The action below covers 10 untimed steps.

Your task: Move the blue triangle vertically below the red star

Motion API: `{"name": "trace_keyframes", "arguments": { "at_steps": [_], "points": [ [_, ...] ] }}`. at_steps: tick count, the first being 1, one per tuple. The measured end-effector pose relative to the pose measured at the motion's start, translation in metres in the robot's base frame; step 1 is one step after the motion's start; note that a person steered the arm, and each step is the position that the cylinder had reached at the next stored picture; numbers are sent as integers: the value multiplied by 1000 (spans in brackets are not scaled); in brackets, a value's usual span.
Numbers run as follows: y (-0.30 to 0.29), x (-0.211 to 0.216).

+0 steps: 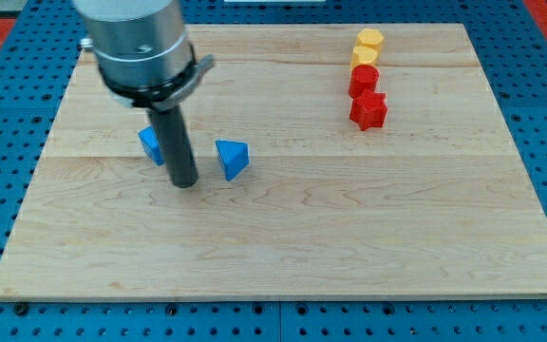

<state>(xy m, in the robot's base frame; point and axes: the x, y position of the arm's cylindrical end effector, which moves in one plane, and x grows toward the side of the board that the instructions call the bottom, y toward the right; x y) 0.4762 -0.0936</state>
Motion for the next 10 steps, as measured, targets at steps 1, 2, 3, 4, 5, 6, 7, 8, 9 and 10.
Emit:
{"name": "trace_keyframes", "arguments": {
  "at_steps": [1, 2, 3, 4, 5, 6, 7, 8, 9, 10],
  "points": [
    [56, -7],
    [120, -13],
    [137, -8],
    [64, 17],
    [2, -15],
    [16, -31],
    [77, -31],
    [103, -34],
    [64, -45],
    [86, -56]
  ]
}}
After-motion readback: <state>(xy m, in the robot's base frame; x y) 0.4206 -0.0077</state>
